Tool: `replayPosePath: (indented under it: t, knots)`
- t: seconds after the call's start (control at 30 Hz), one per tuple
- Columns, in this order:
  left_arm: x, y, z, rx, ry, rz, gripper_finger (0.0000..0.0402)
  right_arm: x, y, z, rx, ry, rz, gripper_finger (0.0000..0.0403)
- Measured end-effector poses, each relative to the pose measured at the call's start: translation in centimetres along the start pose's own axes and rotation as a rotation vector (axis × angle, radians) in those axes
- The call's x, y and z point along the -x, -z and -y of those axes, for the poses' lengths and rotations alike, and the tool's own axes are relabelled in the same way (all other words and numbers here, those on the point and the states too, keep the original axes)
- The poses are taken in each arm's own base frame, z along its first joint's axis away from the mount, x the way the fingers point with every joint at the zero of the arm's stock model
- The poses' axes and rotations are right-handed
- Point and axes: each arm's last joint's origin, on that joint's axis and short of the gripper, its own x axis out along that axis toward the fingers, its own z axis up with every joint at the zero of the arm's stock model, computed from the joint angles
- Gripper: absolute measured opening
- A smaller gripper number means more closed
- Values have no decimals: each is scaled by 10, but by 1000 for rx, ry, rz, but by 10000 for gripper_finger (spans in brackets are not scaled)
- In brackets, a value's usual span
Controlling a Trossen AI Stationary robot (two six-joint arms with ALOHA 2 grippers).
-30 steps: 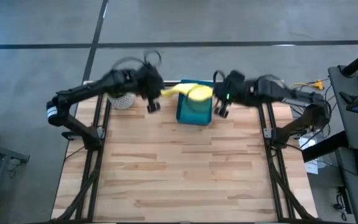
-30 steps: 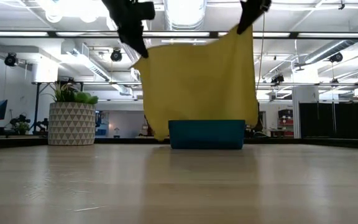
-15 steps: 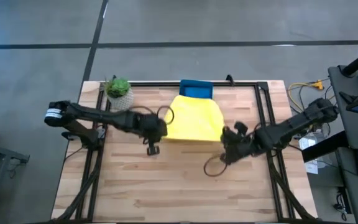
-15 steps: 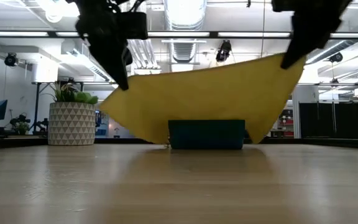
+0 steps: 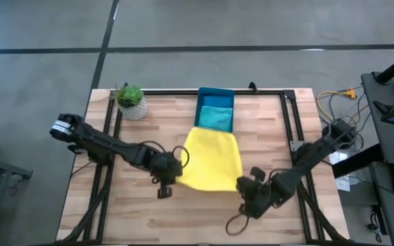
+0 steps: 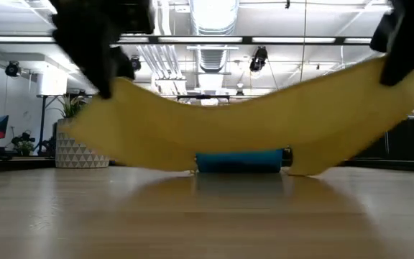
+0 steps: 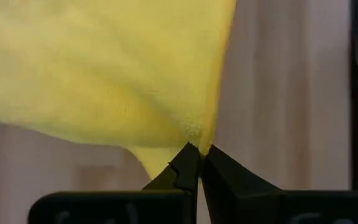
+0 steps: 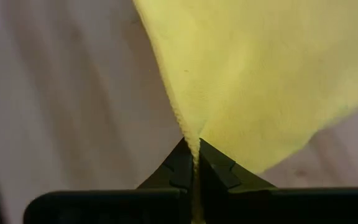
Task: Fold microfiber towels
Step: Fold the yellow microfiber cloth
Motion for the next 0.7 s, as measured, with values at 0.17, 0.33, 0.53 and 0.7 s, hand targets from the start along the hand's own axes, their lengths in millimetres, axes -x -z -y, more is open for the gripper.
replayPosePath:
  t: [0.17, 0.33, 0.53, 0.7]
  knots:
    - [-14, 10, 17, -1, 76, -62, 0, 3, 4, -30, 26, -54, -24, 8]
    - [-13, 11, 19, 25, 103, -80, 0, 10, 14, -43, -15, -85, -45, 8]
    - [-3, 10, 21, -53, 181, -73, 0, 22, 24, -39, -40, -139, -80, 8]
    - [0, 12, 27, -124, 298, -103, 0, 27, 30, -43, -55, -311, -55, 8]
